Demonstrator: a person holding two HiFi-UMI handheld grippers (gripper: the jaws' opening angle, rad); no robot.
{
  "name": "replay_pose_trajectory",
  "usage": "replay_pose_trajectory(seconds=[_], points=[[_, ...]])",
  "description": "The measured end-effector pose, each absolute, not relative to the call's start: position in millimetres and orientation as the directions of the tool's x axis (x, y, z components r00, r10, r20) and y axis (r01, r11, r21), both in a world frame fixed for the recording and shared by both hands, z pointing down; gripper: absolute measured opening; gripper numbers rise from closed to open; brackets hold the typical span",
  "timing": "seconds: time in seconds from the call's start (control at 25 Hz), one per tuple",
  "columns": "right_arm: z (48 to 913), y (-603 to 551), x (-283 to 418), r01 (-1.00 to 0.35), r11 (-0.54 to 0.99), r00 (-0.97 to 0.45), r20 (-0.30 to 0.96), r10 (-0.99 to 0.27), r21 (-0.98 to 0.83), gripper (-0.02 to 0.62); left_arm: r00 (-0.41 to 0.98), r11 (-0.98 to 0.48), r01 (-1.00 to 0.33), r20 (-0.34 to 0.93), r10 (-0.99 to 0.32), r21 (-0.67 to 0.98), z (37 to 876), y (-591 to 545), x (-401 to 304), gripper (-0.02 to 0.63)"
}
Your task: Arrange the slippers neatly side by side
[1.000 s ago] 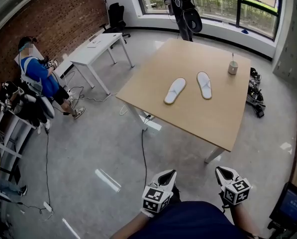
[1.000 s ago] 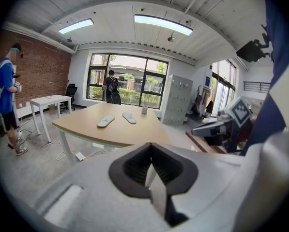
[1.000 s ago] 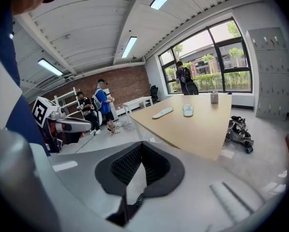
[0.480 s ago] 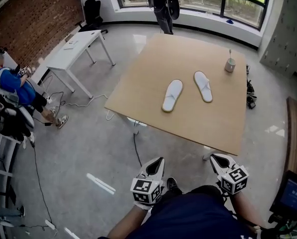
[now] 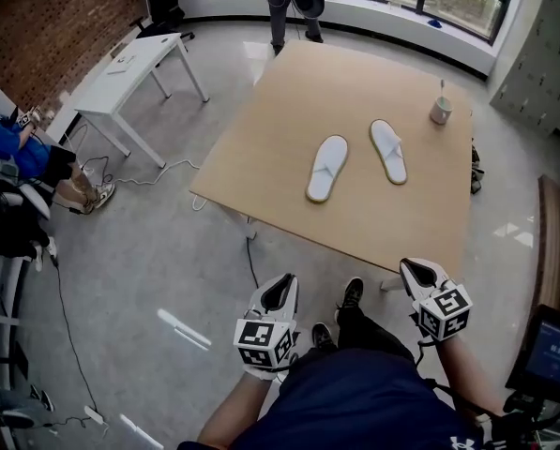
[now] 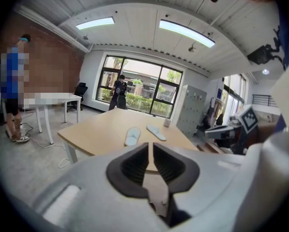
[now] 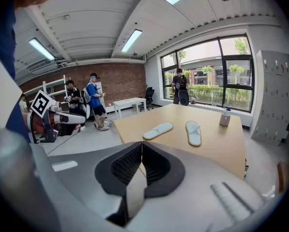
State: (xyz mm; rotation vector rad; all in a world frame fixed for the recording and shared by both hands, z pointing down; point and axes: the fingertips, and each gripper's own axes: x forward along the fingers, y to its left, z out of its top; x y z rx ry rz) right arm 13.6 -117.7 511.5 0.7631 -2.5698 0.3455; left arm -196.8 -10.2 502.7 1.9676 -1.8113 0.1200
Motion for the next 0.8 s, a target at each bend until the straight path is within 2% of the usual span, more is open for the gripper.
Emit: replay_pose_trajectory(seconds=[0.08,0.6,0.68,0.8], points=[[512,-133,5,-0.556,0.824,-0.758,0.472,-0.451,-0.106,0.005,0.140,-0.043,-0.966,0.376,-0.916,0.256,502,-19,-196,0.061],[536,-304,-19,-0.544,0.838,-0.746,0.482,-0.459,-0.044,0.005,0.140,-0.098,-0.988,0.438,-0.888,0.118,512,-167,-209,0.062],[550,-332,-17,-0.548,0.835,-0.738,0.498,-0.455,-0.050,0.005,0.131,-0.099,-0.991,0.458,-0.879,0.093,520,-193,-210,0.055],[570,-369,-17,-0.552,0.832,-0.724,0.522,-0.450,-0.048,0.005,0.106,-0.090,-0.994,0.490,-0.865,0.056,534,-224,-216,0.005]])
